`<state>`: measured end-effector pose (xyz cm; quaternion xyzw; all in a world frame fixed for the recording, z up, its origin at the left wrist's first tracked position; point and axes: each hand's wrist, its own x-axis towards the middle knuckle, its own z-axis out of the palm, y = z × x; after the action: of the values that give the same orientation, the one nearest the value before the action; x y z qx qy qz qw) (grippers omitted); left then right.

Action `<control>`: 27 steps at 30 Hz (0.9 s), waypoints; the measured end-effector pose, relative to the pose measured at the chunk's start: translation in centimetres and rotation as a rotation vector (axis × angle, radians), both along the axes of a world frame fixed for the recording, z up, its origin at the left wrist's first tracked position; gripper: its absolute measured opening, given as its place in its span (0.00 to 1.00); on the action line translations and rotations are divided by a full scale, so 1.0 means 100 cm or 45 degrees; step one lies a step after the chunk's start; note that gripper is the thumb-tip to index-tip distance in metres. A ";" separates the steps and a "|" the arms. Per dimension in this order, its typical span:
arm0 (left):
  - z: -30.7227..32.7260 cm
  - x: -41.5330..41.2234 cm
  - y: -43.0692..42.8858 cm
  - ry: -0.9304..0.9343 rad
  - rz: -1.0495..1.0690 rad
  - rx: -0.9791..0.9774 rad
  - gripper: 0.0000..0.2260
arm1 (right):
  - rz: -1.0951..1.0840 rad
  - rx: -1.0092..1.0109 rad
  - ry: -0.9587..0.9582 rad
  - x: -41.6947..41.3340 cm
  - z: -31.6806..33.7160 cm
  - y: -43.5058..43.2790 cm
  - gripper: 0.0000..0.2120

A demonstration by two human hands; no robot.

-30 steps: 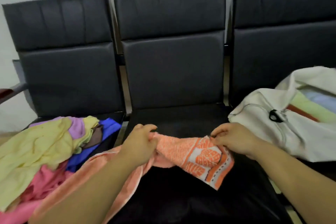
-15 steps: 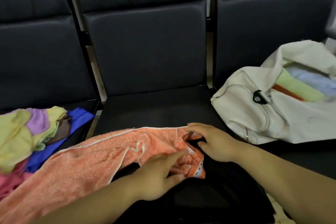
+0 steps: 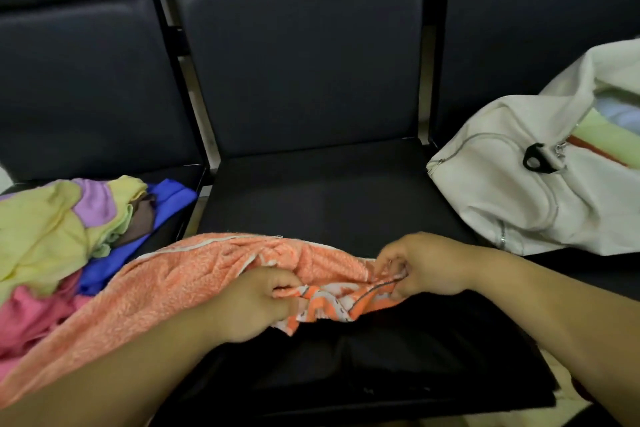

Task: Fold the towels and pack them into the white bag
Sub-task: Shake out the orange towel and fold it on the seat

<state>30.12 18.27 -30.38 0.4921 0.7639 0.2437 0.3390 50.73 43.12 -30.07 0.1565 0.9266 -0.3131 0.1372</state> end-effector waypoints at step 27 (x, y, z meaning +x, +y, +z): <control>0.014 0.047 -0.001 -0.001 -0.087 0.116 0.18 | 0.038 0.040 0.243 0.035 -0.005 -0.035 0.09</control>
<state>34.83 18.21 -28.97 0.5327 0.7347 0.2666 0.3247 54.23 39.59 -30.60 0.1143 0.9425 -0.3101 0.0504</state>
